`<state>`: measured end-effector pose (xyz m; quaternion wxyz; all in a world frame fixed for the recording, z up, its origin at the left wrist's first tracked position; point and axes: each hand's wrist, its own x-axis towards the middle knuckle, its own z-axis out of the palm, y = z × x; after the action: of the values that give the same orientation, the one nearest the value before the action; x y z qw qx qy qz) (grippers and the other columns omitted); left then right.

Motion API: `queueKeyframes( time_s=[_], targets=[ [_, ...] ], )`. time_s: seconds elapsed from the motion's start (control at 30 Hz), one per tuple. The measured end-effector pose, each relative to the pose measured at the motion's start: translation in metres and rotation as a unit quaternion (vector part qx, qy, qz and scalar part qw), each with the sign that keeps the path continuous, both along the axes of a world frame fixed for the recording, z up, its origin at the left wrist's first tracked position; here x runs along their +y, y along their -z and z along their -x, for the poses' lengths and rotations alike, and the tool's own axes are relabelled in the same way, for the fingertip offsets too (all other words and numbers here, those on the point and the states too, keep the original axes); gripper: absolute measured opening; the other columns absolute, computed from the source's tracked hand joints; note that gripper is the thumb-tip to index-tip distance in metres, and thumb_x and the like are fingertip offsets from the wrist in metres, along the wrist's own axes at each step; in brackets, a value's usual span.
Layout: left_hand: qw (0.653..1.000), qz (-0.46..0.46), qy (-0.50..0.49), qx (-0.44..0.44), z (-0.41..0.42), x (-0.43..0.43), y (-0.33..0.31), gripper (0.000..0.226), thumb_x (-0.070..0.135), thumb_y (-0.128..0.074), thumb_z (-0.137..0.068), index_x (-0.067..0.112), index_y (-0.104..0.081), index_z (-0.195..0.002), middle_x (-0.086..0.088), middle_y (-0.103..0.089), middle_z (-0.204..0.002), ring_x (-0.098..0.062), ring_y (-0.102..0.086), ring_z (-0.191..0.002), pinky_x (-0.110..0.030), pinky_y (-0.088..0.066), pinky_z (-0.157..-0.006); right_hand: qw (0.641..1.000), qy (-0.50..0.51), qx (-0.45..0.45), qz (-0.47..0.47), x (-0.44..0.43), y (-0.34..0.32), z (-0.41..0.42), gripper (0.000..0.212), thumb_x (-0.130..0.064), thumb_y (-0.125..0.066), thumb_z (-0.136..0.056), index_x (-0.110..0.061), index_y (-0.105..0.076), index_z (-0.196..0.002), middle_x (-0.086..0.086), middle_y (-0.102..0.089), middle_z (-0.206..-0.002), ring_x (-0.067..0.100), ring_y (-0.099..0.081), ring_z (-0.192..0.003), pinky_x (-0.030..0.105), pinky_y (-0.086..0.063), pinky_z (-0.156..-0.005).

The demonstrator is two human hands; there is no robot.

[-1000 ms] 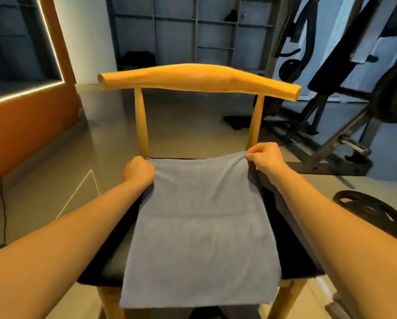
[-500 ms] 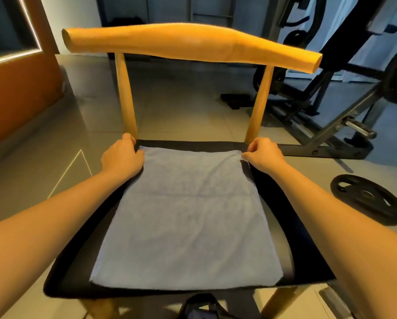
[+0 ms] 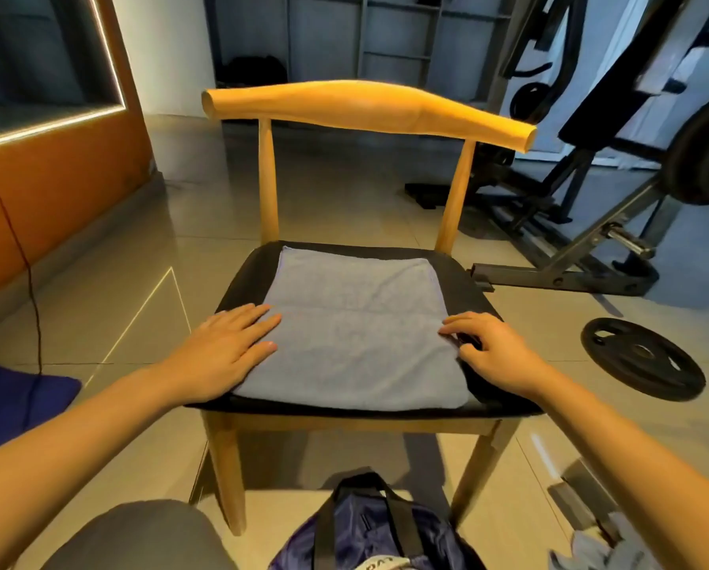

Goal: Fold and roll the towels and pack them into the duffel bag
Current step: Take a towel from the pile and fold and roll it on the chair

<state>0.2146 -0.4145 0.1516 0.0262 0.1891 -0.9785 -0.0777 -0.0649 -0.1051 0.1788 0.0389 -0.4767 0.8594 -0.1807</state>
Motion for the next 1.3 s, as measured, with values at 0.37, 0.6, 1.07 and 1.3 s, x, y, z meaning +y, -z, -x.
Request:
queueKeyframes(
  time_s=[0.37,0.6,1.07,1.3],
  targets=[
    [0.977,-0.078,-0.068,0.186,-0.044,0.045,-0.012,0.027,0.048,-0.075,-0.084,0.029,-0.063,-0.1,0.012,-0.06,-0.093,-0.007,-0.058,-0.084,-0.02,-0.049,-0.069,0.911,0.217,-0.338,0.09,0.026,-0.008,-0.084,0.018,-0.019,-0.062,-0.097,-0.002,-0.063,-0.094,0.018,-0.073,-0.074,0.023,-0.065,-0.056,0.031,-0.057,-0.055],
    [0.985,-0.092,-0.064,0.127,-0.048,0.056,-0.01,0.037,0.035,-0.084,-0.079,0.033,-0.055,-0.102,0.012,-0.057,-0.094,-0.009,-0.058,-0.08,-0.016,-0.047,-0.064,0.794,0.239,-0.534,0.166,0.034,-0.005,-0.095,0.022,-0.008,-0.061,-0.097,0.003,-0.065,-0.115,0.021,-0.077,-0.092,0.032,-0.076,-0.075,0.036,-0.06,-0.062],
    [0.984,-0.015,-0.065,0.168,-0.058,0.06,-0.01,0.019,0.012,-0.063,-0.094,0.031,-0.064,-0.093,0.012,-0.053,-0.097,-0.009,-0.055,-0.076,-0.016,-0.043,-0.064,0.731,0.268,-0.564,0.276,0.029,-0.004,-0.097,0.017,-0.01,-0.069,-0.094,0.0,-0.07,-0.108,0.018,-0.077,-0.093,0.028,-0.077,-0.076,0.037,-0.062,-0.059],
    [0.986,0.018,-0.055,0.155,-0.061,0.058,-0.012,0.012,0.02,-0.066,-0.09,0.031,-0.065,-0.085,0.011,-0.053,-0.094,-0.009,-0.053,-0.078,-0.017,-0.045,-0.064,0.771,0.337,-0.466,0.273,0.054,-0.002,-0.081,0.014,-0.001,-0.069,-0.086,0.01,-0.069,-0.093,0.02,-0.072,-0.074,0.024,-0.071,-0.055,0.034,-0.062,-0.054]
  ],
)
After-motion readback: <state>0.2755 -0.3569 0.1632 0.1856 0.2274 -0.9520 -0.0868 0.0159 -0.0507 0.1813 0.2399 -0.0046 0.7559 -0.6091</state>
